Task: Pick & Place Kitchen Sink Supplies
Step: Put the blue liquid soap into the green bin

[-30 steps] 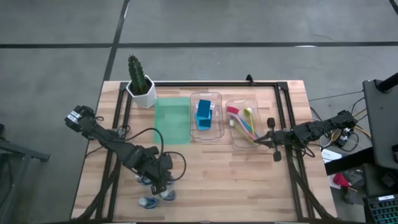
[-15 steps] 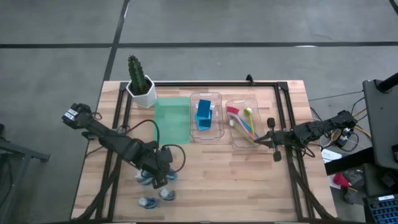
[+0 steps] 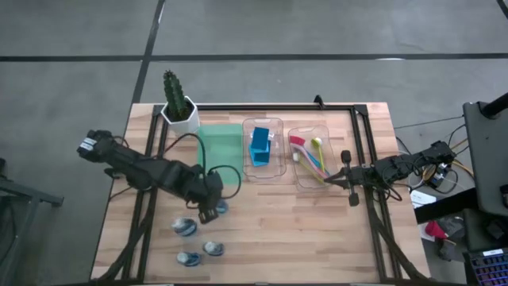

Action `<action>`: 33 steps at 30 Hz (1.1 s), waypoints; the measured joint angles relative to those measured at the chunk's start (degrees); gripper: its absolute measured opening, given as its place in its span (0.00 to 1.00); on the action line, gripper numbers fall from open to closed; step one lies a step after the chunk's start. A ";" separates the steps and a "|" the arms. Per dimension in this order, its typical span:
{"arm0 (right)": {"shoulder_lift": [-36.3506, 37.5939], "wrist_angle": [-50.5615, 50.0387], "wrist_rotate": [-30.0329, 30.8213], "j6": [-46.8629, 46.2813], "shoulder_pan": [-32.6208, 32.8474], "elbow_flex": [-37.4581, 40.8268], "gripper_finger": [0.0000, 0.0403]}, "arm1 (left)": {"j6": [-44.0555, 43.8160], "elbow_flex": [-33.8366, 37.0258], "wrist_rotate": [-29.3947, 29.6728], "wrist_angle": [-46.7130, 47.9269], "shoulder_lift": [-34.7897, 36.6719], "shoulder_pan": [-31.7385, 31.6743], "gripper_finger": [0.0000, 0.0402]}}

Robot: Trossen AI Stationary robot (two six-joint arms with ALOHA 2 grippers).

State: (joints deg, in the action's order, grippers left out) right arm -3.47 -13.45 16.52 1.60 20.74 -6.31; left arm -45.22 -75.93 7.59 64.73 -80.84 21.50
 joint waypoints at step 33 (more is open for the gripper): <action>0.01 -0.02 0.01 -0.06 0.01 0.00 0.02 | 22.74 -12.08 1.00 9.64 0.15 -31.30 0.34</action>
State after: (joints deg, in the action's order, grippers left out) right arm -3.46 -13.47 16.53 1.54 20.75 -6.31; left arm -22.48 -88.01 8.59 74.37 -80.68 -9.79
